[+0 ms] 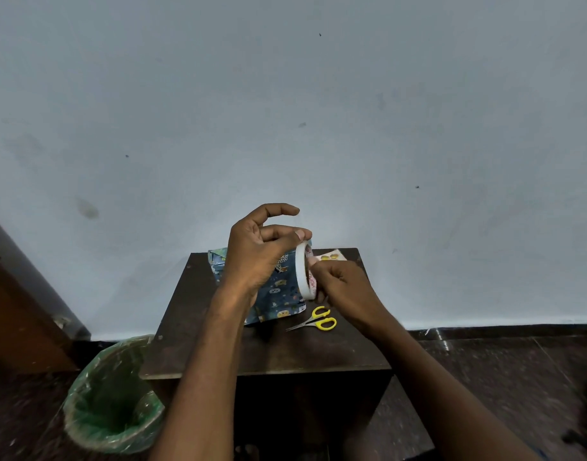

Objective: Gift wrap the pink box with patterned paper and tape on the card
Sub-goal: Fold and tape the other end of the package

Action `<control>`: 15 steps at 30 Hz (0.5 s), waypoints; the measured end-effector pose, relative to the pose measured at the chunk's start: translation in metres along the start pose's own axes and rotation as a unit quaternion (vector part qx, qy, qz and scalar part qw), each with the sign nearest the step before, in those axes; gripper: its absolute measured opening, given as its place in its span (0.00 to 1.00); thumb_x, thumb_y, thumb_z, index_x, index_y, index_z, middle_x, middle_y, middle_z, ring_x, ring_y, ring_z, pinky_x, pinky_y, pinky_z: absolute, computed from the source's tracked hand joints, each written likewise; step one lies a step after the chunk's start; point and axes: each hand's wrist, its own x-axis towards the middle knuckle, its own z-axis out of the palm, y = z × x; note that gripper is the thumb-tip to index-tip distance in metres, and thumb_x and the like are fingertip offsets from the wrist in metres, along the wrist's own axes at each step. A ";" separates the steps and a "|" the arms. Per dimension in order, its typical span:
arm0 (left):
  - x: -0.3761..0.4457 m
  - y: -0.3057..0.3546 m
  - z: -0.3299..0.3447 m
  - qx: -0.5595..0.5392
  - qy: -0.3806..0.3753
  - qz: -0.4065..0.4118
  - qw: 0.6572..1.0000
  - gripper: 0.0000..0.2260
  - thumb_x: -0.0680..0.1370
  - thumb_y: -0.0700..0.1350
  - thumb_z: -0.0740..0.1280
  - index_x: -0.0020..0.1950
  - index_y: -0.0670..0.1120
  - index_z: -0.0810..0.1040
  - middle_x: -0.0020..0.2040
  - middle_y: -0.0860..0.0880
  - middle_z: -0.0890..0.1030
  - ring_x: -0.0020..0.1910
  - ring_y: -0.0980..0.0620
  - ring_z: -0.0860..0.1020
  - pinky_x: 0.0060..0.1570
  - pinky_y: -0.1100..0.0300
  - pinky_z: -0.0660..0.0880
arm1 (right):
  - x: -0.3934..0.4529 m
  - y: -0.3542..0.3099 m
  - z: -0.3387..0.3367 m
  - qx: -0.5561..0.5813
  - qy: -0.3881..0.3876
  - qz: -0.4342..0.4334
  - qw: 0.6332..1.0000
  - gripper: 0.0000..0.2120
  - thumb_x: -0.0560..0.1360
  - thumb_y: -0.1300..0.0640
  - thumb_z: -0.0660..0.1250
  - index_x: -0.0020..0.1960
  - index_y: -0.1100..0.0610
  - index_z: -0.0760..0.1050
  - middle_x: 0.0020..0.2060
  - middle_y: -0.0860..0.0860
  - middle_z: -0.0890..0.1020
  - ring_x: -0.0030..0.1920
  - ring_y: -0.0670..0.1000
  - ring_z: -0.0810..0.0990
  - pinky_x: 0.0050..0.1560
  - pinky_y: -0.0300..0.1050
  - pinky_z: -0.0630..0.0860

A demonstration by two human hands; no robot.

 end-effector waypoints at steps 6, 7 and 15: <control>0.002 -0.009 -0.002 0.076 -0.048 0.003 0.996 0.15 0.78 0.35 0.76 0.61 0.49 0.83 0.45 0.47 0.90 0.57 0.53 0.87 0.69 0.44 0.78 | 0.008 0.019 -0.012 -0.239 -0.069 0.035 0.968 0.20 0.83 0.55 0.62 0.32 0.49 0.76 0.33 0.46 0.82 0.39 0.48 0.81 0.41 0.45 0.75; 0.003 -0.009 -0.002 0.080 -0.049 0.003 0.996 0.15 0.78 0.33 0.74 0.61 0.49 0.83 0.45 0.47 0.90 0.58 0.54 0.87 0.69 0.43 0.78 | 0.009 0.023 -0.011 -0.309 -0.082 0.033 0.947 0.17 0.80 0.60 0.64 0.34 0.48 0.76 0.35 0.45 0.81 0.42 0.51 0.80 0.41 0.44 0.74; 0.000 -0.006 -0.004 0.099 -0.052 -0.005 0.994 0.22 0.77 0.25 0.64 0.62 0.47 0.82 0.46 0.46 0.90 0.59 0.54 0.86 0.69 0.41 0.78 | 0.010 0.036 -0.003 -0.466 -0.168 0.065 0.866 0.06 0.77 0.60 0.70 0.45 0.52 0.74 0.52 0.54 0.80 0.49 0.58 0.80 0.45 0.47 0.71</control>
